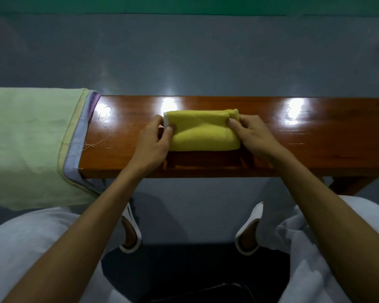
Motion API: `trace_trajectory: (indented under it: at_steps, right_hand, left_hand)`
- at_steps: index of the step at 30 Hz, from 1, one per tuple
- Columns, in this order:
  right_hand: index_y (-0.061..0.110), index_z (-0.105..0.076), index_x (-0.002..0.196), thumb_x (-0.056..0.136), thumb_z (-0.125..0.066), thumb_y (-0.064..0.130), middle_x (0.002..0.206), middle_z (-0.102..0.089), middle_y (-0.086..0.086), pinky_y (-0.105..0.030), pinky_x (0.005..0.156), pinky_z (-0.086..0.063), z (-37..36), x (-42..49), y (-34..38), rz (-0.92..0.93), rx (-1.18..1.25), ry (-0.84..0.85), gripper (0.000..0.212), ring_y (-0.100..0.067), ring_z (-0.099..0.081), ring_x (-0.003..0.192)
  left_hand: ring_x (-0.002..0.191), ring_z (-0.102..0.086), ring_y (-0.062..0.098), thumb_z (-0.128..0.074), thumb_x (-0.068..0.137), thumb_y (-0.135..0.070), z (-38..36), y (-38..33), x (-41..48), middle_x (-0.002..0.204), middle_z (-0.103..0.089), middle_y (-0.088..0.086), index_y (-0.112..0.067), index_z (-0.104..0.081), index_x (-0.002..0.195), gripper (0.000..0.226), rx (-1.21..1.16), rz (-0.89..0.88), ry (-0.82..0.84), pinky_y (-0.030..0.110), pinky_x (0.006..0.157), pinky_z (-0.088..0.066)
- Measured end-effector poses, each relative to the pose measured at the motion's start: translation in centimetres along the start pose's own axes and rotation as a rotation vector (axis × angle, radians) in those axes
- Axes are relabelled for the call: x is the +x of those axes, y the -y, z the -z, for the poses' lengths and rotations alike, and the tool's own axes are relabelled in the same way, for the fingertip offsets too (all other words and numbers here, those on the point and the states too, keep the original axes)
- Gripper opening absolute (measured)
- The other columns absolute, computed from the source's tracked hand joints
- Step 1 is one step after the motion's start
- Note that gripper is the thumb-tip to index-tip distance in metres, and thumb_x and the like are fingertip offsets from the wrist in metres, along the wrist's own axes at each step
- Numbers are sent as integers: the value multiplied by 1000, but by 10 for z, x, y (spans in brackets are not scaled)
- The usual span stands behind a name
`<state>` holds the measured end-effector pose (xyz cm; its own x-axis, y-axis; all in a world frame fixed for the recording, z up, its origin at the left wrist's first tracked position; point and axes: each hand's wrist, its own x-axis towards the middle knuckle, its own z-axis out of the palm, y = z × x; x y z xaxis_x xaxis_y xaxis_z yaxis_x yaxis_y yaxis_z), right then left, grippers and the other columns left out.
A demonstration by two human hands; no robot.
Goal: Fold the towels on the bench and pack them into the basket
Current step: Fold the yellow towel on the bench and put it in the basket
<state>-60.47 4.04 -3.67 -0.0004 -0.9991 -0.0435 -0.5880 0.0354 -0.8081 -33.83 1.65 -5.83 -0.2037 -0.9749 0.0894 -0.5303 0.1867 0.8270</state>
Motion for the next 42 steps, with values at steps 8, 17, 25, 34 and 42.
trace_trajectory:
  at_steps: [8,17,25,34,42]
  right_hand:
    - [5,-77,91,95,-57,51,84,-73,-11,-53,71,-55,-25,10,1,-217,-73,-301,50,-28,-67,79]
    - [13,-64,83,98,-57,44,70,-60,2,-31,54,-36,-38,6,-5,-113,-241,-424,35,-16,-56,65]
    - [14,-60,129,82,-57,14,113,-57,-12,-27,72,-40,-39,0,10,272,-535,-572,47,-25,-51,103]
    - [16,-38,156,105,-16,44,162,-37,-8,-56,119,-27,-65,-17,1,200,-738,-175,63,-31,-24,154]
    - [28,-31,160,105,-16,43,166,-30,-8,-54,114,-30,-51,-28,-16,49,-755,-244,59,-34,-25,152]
  left_hand:
    - [70,-62,17,-53,99,-48,-14,8,8,73,-64,-5,-20,-65,79,37,198,164,-256,32,59,-43]
    - [94,-57,22,-60,93,-42,-14,-4,0,101,-61,1,-16,-56,105,29,322,83,-395,42,78,-49]
    - [158,-12,29,-22,110,-44,-37,-20,-13,169,-24,5,-29,-30,160,53,802,-381,-23,51,126,-12]
    - [159,-8,25,-9,109,-50,-47,-7,-17,171,-17,5,-27,-19,164,60,790,-270,31,55,126,-15]
    - [156,-17,28,-17,108,-47,-35,0,-19,170,-22,3,-22,-31,160,60,737,-138,-13,54,123,-19]
